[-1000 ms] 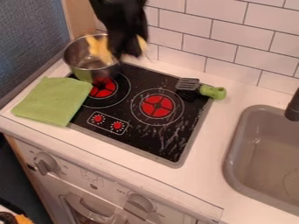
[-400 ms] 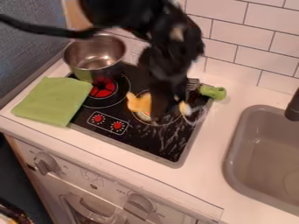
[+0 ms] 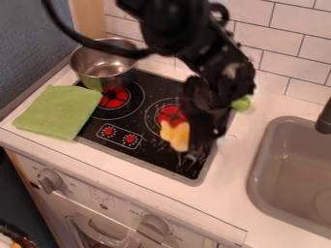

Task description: Move yellow plush to the bottom of right burner

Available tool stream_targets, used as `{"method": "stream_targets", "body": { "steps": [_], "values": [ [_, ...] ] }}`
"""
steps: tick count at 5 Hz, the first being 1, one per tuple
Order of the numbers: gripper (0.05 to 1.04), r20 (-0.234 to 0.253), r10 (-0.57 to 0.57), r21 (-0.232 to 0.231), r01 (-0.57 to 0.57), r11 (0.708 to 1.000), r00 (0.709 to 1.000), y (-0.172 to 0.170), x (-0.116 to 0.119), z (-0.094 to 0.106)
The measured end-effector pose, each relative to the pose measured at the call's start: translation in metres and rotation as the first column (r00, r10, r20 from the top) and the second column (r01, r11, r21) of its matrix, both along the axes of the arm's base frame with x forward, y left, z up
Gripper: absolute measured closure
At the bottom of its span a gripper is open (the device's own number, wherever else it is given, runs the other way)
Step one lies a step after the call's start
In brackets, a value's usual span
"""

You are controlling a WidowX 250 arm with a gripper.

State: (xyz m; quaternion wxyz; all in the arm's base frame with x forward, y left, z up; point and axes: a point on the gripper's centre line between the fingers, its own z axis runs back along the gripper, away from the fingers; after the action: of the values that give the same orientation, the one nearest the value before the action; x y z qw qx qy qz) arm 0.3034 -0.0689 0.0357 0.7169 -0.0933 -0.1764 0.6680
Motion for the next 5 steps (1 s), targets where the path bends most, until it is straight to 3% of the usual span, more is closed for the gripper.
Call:
{"method": "stream_targets", "body": {
  "steps": [1, 2, 4, 5],
  "values": [
    [0.757, -0.006, 0.033, 0.014, -0.033, 0.999, 0.999, 0.001, -0.004, -0.001],
    [0.688, -0.046, 0.073, 0.038, -0.071, 0.997, 0.996, 0.007, -0.013, -0.014],
    [0.112, -0.061, 0.093, 0.076, -0.088, 0.993, 0.994, 0.012, -0.01, -0.009],
    [0.076, -0.064, 0.081, 0.081, -0.076, 0.994, 0.995, 0.012, -0.009, -0.008]
  ]
}}
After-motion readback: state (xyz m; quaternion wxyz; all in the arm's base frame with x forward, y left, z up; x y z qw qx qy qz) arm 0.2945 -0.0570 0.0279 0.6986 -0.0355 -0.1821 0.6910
